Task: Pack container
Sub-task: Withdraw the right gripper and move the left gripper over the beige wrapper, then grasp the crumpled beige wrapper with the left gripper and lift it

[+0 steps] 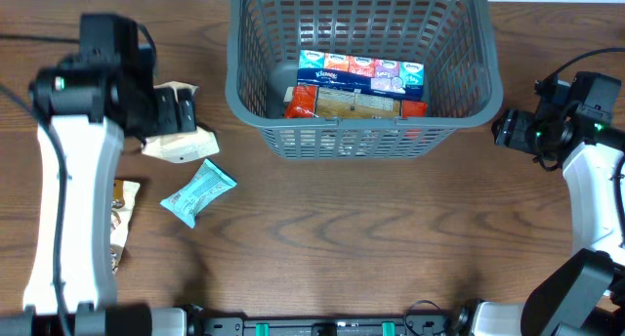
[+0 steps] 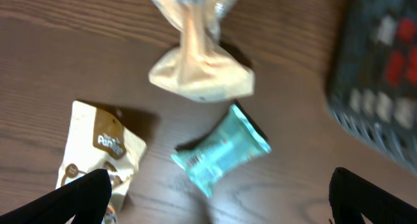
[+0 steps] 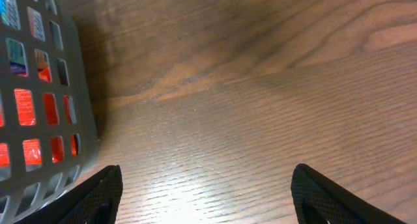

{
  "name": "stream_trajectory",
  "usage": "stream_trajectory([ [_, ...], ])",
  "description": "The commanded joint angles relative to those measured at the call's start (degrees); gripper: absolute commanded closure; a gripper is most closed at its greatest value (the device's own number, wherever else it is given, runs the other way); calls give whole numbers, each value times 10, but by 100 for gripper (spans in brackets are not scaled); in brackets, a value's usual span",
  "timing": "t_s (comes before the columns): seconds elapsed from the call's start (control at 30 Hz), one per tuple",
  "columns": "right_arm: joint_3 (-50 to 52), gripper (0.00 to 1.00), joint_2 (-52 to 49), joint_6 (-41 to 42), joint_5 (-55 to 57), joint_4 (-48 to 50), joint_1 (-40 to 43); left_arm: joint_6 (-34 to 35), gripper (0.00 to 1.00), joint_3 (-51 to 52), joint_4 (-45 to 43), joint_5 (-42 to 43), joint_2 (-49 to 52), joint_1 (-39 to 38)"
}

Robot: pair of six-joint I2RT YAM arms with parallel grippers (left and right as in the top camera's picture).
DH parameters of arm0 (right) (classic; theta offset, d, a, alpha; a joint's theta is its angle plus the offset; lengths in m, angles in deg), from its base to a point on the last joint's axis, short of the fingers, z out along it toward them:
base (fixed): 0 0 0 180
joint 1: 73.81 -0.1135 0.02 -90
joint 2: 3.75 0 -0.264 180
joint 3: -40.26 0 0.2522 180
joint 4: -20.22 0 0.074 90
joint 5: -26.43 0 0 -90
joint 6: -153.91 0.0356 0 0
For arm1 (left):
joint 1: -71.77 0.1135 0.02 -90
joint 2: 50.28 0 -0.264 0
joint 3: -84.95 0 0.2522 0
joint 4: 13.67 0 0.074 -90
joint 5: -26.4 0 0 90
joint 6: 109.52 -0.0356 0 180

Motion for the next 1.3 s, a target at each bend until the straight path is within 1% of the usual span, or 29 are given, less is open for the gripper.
stream_trajectory([
  [0.0, 0, 25, 3, -7, -14, -1, 2, 3, 1, -32, 1, -1, 47, 35],
  [0.2, 0, 25, 3, -18, -31, -2, 2, -6, 1, -32, -40, -1, 74, 58],
  [0.27, 0, 26, 3, -18, -33, -2, 2, -28, 1, -30, -69, -3, 75, 58],
  [0.43, 0, 27, 3, -19, -33, -3, 2, -28, 1, -29, -131, -3, 95, 65],
  [0.7, 0, 27, 3, -23, -33, -4, 2, -28, 1, -29, -142, -3, 175, 67],
  [1.03, 0, 28, 3, -23, -33, -4, 2, -23, 1, -29, -185, -1, 269, 67],
  [1.27, 0, 31, 3, -26, -41, -6, 2, -12, 1, -29, -207, 0, 320, 65],
])
